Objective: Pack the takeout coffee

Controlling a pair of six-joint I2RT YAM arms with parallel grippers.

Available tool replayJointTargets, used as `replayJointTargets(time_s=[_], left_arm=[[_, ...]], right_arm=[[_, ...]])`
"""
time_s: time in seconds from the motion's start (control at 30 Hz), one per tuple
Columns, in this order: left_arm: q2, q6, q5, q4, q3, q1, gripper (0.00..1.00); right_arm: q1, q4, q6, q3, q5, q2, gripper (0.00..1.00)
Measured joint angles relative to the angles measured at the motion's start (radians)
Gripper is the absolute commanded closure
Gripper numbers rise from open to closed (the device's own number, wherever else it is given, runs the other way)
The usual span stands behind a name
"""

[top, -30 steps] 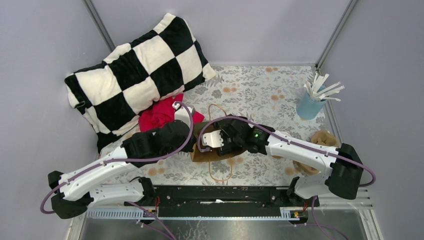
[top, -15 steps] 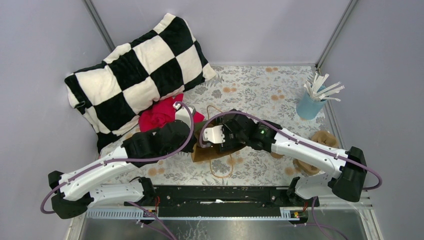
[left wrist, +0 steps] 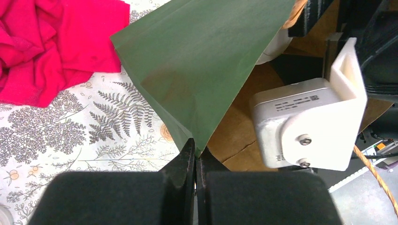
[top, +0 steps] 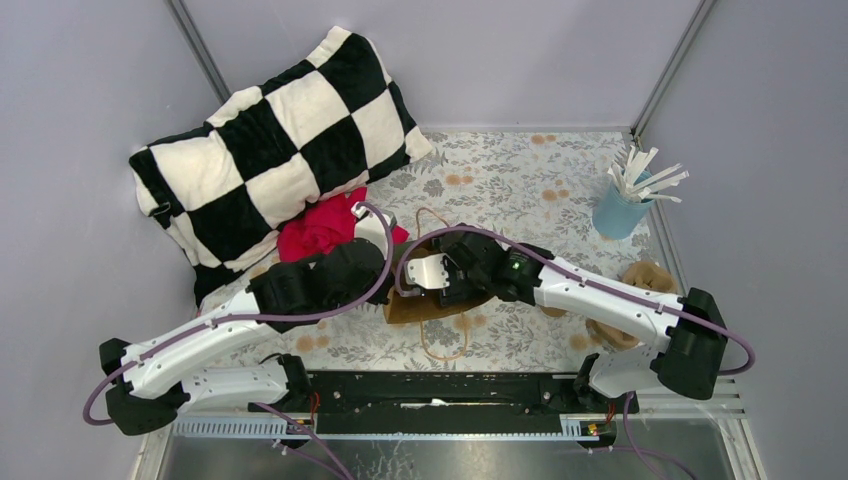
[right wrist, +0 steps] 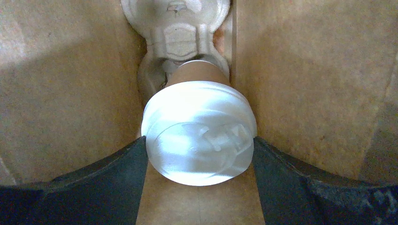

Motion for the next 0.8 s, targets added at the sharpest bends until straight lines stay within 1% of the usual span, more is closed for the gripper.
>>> replayJointTargets(time_s=[0.33,0.8], left_arm=[[0.005,0.024,0.0,-0.01,0.009,0.0,1.0],[0.005,0.038,-0.003,-0.02,0.011,0.0,1.0]], right_arm=[[-0.005,0.067,-0.002,-0.041,0.006,0.04,0.32],[-0.01,0.06,0.009,-0.041,0.013,0.038,0.32]])
